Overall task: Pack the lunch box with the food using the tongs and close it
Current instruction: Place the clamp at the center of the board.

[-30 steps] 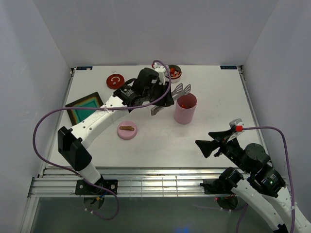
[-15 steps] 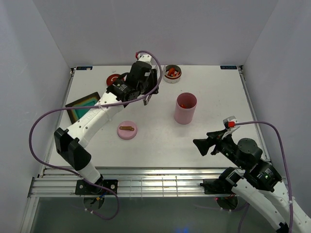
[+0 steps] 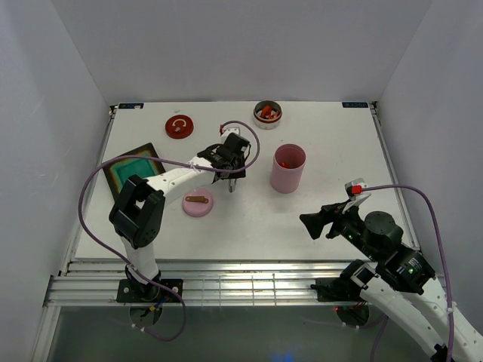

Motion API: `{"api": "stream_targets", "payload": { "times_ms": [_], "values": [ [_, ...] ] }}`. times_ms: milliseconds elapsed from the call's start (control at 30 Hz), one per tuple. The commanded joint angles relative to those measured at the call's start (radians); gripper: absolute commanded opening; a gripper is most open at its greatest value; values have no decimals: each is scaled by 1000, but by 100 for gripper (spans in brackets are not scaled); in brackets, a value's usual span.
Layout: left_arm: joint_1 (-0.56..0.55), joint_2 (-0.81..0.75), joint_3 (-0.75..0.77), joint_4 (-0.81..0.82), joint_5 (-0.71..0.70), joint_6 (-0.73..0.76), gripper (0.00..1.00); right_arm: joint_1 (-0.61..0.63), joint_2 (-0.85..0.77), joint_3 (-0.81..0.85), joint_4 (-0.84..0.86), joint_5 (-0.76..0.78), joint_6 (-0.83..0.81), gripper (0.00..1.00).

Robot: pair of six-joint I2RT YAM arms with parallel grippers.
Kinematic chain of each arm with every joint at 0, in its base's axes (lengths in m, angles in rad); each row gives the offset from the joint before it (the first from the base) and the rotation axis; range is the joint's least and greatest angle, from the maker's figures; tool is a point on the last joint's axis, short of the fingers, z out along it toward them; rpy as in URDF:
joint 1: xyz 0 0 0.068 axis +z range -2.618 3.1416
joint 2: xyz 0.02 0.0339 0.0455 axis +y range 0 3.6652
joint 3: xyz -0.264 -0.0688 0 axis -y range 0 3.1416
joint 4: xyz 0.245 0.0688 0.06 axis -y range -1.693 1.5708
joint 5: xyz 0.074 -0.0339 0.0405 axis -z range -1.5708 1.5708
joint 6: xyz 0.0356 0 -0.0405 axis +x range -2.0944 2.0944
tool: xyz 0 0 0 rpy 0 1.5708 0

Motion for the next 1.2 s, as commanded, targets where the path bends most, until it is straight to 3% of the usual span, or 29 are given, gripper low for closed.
{"api": "stream_targets", "payload": {
  "times_ms": [0, 167, 833, 967, 1067, 1167],
  "values": [
    [-7, -16, -33, 85, -52, -56, 50, 6, -7, 32, 16, 17, 0, 88],
    [-24, -22, -96, 120, -42, -72, 58, 6, -16, 29, 25, 8, -6, 89],
    [-44, 49, -150, 126, 15, -104, 74, 6, -60, 7, 62, -21, -13, 89],
    [-50, 32, -142, 93, 6, -98, 81, 6, -65, 7, 65, -23, -14, 89],
    [-51, -7, -133, 60, -13, -90, 96, 6, -61, 9, 61, -24, -17, 89],
    [-51, -60, -111, 31, 0, -78, 98, 6, -53, 10, 62, -26, -22, 89]
  ]
}}
